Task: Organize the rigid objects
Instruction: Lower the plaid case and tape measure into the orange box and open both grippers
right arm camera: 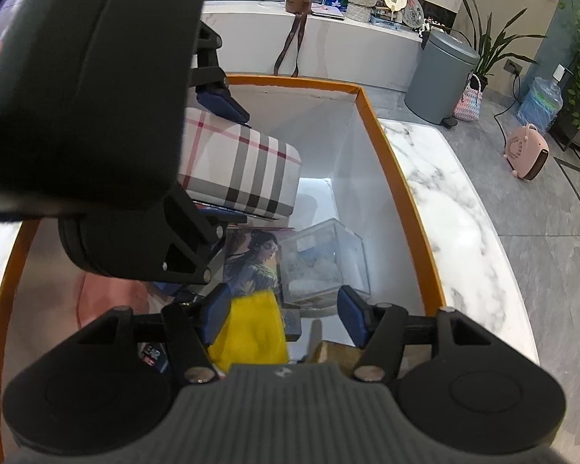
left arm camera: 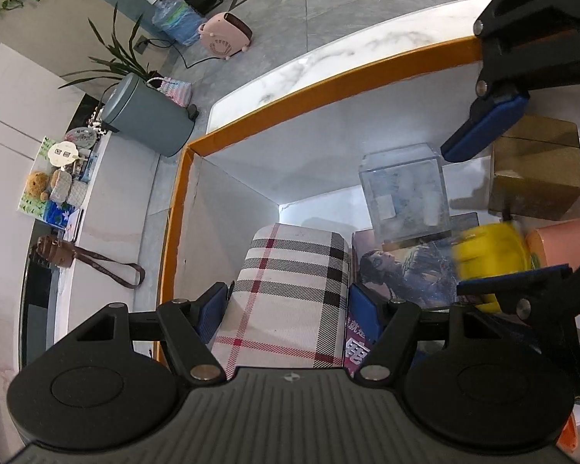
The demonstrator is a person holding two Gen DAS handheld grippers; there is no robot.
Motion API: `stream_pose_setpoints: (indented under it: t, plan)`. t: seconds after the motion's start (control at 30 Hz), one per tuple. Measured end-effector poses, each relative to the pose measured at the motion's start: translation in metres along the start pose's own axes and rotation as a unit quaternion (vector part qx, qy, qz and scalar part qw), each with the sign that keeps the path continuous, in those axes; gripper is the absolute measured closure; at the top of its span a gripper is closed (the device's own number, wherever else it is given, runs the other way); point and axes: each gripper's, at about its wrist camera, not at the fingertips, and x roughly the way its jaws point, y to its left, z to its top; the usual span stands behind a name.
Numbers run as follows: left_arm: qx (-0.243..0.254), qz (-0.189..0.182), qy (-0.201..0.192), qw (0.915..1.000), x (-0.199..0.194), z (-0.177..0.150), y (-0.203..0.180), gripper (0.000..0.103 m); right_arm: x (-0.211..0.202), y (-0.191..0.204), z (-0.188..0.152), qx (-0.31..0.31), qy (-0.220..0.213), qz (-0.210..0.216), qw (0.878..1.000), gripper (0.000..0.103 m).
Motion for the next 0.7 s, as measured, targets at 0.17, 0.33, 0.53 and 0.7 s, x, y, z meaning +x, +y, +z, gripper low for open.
stream_pose_setpoints:
  t: [0.17, 0.33, 0.53, 0.7]
  plan:
    - [0.006, -0.004, 0.012, 0.9999, 0.000, 0.000, -0.001, 0.021, -0.004, 0.001, -0.001, 0.000, -0.003, -0.001, 1.000, 0.040]
    - [0.002, -0.002, 0.005, 1.0000, -0.004, -0.002, 0.000, 0.018, -0.006, 0.000, -0.002, 0.000, -0.004, -0.001, 1.000, 0.040]
    - [-0.028, 0.011, -0.011, 0.9995, -0.016, 0.003, 0.013, 0.013, -0.010, 0.001, 0.001, 0.000, -0.006, -0.001, 1.000, 0.040]
    - [-0.025, 0.022, -0.010, 0.9994, -0.025, 0.003, 0.013, 0.013, -0.018, 0.004, -0.001, 0.001, -0.010, -0.004, 1.000, 0.040]
